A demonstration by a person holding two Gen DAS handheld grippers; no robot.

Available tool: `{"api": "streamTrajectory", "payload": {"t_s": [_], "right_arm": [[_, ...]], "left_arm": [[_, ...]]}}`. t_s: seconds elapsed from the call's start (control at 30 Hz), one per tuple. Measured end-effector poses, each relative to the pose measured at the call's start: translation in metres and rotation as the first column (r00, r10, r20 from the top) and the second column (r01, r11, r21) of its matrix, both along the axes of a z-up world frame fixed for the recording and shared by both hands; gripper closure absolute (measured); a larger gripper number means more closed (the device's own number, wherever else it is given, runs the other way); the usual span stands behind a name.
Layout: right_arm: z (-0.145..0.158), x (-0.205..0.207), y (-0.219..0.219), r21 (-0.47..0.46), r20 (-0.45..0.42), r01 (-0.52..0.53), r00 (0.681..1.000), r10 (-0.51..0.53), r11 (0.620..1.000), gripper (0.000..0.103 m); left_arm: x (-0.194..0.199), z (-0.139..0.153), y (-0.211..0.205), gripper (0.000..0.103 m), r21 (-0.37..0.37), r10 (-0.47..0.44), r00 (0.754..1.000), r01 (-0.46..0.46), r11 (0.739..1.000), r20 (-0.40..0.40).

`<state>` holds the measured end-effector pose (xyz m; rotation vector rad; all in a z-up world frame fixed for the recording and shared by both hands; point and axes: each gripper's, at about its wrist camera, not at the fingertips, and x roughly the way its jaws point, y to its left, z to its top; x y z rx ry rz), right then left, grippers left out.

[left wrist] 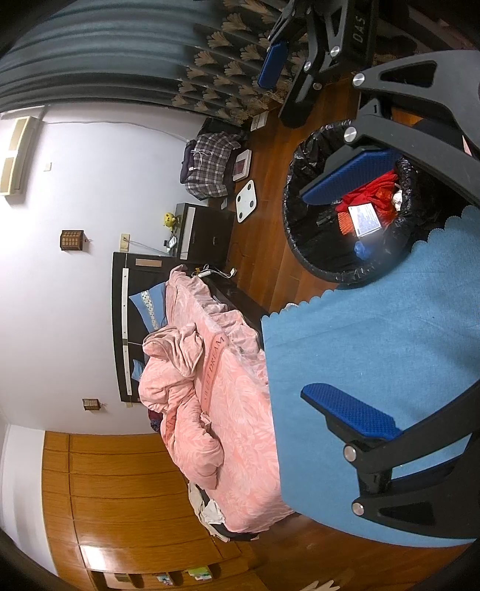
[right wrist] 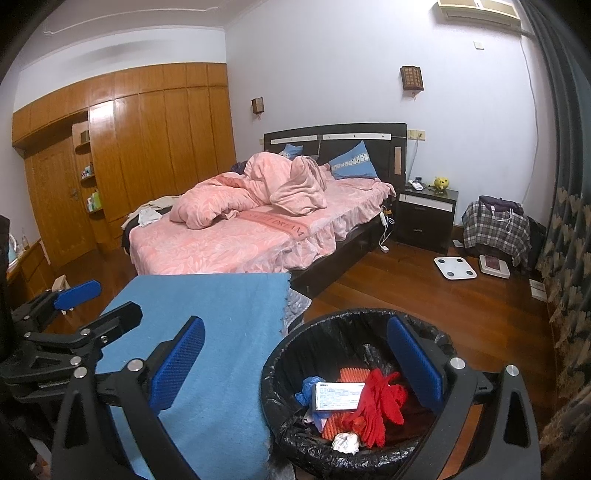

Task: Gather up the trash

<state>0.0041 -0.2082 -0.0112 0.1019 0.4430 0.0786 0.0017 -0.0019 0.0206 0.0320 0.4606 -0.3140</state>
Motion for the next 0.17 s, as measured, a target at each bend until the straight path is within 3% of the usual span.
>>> {"api": "streamTrajectory", "payload": {"t_s": [0.17], "right_arm": [[-0.0041,0.0011,-0.0056,0.002,-0.002,0.000,1.000,0.000,1.000,0.006]], "left_arm": [[0.0001,-0.0006,0.0005,0.008,0.001,0.003,1.000,-0.003,1.000,-0.003]]}}
